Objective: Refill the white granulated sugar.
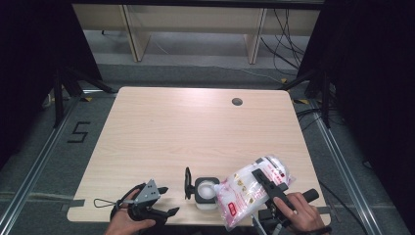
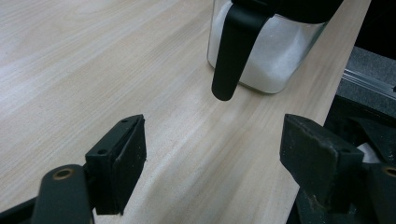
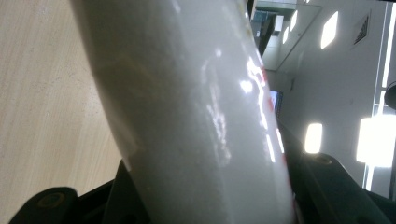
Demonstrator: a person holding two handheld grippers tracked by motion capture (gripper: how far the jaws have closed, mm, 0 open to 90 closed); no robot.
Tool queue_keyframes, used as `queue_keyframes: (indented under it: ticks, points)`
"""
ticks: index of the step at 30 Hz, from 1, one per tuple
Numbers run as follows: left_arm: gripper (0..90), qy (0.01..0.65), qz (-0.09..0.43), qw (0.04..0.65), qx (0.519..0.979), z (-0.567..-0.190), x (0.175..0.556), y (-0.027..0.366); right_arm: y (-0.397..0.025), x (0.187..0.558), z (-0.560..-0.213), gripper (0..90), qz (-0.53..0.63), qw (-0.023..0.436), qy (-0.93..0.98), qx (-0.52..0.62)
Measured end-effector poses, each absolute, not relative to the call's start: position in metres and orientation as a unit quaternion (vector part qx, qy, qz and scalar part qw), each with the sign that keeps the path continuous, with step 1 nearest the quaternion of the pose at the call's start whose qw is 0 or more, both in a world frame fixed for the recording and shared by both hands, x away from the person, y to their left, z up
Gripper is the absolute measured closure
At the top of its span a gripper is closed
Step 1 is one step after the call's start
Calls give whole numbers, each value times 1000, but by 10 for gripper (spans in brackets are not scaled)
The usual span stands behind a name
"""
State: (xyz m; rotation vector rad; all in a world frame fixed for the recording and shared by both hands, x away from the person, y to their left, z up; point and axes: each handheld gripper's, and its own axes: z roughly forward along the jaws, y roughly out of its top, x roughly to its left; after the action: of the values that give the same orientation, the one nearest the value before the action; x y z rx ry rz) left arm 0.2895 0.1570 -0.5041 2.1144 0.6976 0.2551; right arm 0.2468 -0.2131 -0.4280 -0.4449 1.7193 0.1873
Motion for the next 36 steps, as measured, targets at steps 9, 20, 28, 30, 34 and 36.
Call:
queue_keyframes:
  ticks: [9,20,28,30,34,36]
  points:
    - [225,283,100,442,845,-504,289,156,-211,247,-428,566,79,629,745,-210]
    - [225,281,103,435,849,-504,290,158,-211,247,-430,566,73,626,749,-203]
    - [225,286,99,443,844,-504,289,156,-211,247,-431,567,70,625,750,-203]
    - [224,285,98,442,845,-504,289,157,-210,248,-431,567,79,632,740,-217]
    - [225,286,98,443,844,-504,288,156,-210,248,-430,567,67,627,744,-219]
    - [225,286,99,443,844,-504,289,156,-210,248,-430,567,73,628,743,-217]
